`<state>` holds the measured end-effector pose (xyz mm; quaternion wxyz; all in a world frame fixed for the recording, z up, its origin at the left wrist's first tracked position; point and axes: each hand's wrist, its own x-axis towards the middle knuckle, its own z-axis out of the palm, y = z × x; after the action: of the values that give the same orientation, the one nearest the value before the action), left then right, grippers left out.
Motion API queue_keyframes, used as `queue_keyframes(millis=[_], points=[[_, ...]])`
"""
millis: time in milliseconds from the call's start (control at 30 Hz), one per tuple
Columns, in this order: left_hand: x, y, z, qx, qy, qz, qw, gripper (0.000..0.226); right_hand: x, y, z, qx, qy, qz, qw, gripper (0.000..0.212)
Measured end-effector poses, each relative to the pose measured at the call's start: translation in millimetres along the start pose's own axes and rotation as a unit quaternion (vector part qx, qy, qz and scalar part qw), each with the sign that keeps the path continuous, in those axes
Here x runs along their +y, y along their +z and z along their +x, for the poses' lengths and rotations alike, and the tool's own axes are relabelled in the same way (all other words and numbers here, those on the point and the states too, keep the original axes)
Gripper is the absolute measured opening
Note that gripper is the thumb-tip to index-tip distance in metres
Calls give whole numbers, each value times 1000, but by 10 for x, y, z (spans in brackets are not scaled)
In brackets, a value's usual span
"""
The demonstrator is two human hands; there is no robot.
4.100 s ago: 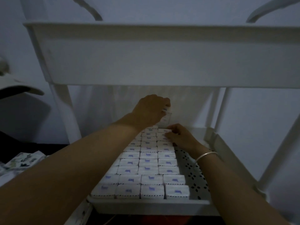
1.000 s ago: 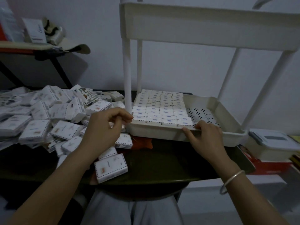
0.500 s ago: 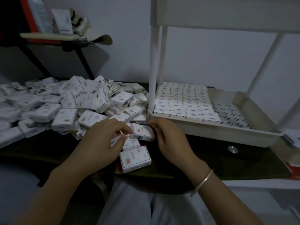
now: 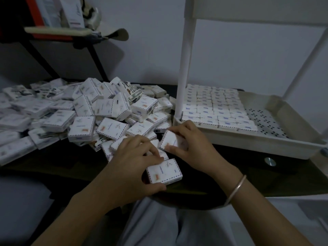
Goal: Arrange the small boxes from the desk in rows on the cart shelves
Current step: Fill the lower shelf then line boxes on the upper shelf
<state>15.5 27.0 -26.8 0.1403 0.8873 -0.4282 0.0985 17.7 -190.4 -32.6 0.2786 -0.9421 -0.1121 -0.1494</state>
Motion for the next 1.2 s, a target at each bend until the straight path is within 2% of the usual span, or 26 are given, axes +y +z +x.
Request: queue_keyframes(millis=[100, 233, 367, 433, 500, 533, 633, 667, 767, 867, 933, 1033, 1133, 1200], points=[[15, -14, 1, -2, 20, 14, 1000, 59, -38, 26, 15, 21, 2, 48, 999, 45], [135, 23, 53, 29, 42, -8, 999, 46, -53, 26, -67, 46, 25, 89, 995, 43], [270, 89, 183, 45, -13, -76, 996, 45, 71, -248, -329, 115, 29, 107, 987, 46], [395, 89, 302, 51, -60, -158, 984, 40, 171, -465, -478, 143, 32, 106, 984, 42], [573, 65, 476, 63, -103, -291, 949, 29, 286, -691, -595, 164, 44, 111, 979, 37], [676, 41, 587, 73, -126, -363, 920, 23, 344, -801, -640, 170, 55, 117, 977, 35], [968, -41, 949, 67, -217, -572, 788, 21, 532, -1086, -713, 211, 93, 150, 961, 27], [1034, -61, 1062, 50, -241, -613, 750, 25, 598, -1167, -718, 237, 101, 164, 952, 23], [1117, -49, 1357, -10, -273, -679, 681, 35, 795, -1372, -672, 295, 127, 185, 929, 20], [1108, -27, 1583, -60, -295, -734, 609, 46, 1013, -1477, -581, 274, 159, 152, 936, 21], [1089, -31, 1679, -89, -289, -740, 601, 53, 1142, -1509, -534, 245, 170, 120, 947, 18], [1051, -24, 1775, -120, -275, -734, 609, 63, 1264, -1547, -546, 173, 167, 79, 968, 16], [1037, -11, 1813, -120, -287, -735, 603, 61, 1327, -1586, -587, 89, 179, 93, 975, 19], [1043, -8, 1823, -119, -295, -733, 601, 54, 1338, -1603, -608, 71, 182, 100, 976, 21]])
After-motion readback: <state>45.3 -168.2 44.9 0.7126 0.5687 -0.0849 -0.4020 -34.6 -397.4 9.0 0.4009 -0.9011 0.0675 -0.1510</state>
